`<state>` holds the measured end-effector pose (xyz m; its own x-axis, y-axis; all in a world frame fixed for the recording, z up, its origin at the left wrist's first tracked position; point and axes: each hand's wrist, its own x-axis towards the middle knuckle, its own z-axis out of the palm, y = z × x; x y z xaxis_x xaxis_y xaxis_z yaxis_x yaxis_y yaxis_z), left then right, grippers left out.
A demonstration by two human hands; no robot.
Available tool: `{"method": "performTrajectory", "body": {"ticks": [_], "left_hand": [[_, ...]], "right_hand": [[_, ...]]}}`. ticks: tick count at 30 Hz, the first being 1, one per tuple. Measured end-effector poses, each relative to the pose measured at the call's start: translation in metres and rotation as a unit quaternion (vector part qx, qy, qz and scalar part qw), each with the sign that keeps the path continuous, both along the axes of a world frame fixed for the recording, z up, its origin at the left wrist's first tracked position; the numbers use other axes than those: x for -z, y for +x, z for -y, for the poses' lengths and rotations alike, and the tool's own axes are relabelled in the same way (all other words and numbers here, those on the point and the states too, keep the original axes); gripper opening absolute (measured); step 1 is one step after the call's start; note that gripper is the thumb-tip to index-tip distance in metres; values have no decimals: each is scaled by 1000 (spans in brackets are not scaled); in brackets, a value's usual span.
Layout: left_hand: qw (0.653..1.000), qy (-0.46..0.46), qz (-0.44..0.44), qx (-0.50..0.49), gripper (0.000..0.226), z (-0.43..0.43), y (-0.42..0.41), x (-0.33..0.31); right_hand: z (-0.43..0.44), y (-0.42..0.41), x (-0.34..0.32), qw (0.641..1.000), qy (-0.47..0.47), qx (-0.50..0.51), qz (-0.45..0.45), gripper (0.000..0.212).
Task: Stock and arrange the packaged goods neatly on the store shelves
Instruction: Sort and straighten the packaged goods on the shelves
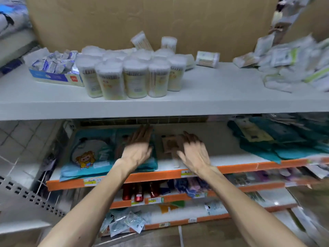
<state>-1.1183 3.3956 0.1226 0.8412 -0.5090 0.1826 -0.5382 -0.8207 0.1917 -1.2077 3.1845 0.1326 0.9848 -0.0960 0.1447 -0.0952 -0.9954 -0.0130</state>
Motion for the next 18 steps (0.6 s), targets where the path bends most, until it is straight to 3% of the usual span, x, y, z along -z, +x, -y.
{"method": "performTrajectory", "body": {"ticks": [11,18], "left_hand": [[983,40,72,165,80,184,-132,-36],[977,45,71,197,84,277,-201,-43]], "right_hand": [[165,-157,-30,996,-7,74,43,73],[239,-243,-33,991,0,122,55,73]]}}
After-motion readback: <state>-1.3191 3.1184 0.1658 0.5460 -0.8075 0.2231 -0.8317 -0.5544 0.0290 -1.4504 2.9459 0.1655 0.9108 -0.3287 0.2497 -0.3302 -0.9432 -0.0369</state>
